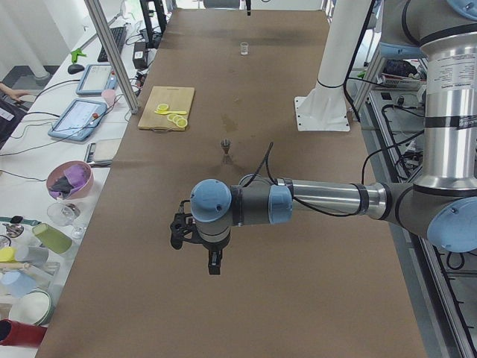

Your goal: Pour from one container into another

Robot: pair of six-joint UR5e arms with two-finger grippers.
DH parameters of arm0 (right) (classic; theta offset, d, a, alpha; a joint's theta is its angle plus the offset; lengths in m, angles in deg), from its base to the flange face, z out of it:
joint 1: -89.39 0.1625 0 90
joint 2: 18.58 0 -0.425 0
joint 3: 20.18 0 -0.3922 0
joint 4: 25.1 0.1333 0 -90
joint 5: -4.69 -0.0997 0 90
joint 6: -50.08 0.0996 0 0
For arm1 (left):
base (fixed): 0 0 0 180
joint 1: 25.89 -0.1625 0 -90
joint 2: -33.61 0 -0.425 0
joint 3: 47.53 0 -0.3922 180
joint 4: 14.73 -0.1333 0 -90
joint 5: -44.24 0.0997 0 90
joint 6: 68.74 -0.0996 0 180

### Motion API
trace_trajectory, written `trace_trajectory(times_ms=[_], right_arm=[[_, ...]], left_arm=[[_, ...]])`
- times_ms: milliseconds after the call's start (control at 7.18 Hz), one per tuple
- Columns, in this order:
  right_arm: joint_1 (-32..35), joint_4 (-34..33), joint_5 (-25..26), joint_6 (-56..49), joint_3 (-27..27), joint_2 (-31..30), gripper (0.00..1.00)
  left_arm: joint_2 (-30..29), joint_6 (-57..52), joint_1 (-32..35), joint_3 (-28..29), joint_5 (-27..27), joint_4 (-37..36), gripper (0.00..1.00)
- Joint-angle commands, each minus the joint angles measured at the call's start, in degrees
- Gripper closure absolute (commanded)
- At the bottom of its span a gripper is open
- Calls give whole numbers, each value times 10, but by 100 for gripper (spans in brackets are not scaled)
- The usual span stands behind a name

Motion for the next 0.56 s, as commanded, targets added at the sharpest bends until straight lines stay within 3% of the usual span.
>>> trace_trajectory(times_ms=[0, 418], right_arm=[[0, 0, 0, 0, -2, 0, 0], [0, 0, 0, 0, -3, 0, 0]], left_arm=[[4, 0, 0, 0, 1, -1, 2], [5, 0, 0, -2, -3, 1, 2]])
